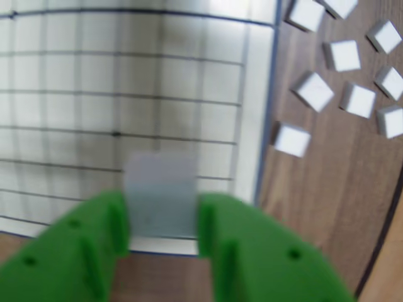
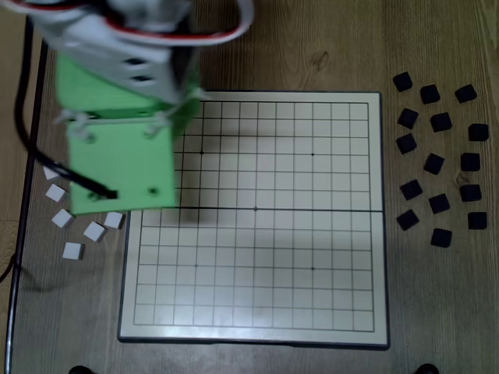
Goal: Grasp a White stone and put it on the board on position (0,0).
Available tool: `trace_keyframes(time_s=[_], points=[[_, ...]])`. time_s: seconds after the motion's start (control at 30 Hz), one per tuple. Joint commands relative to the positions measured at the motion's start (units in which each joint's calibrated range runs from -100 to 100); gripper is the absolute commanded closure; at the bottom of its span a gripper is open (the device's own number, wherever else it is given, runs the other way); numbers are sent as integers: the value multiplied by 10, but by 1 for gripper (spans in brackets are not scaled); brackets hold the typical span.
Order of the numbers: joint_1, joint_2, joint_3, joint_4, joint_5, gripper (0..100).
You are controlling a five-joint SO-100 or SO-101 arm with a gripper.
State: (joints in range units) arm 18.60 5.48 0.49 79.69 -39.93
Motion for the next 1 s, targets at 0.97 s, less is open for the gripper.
trace_keyframes(time_s=[0.97], points=[[-176, 118, -317, 142, -86, 94]])
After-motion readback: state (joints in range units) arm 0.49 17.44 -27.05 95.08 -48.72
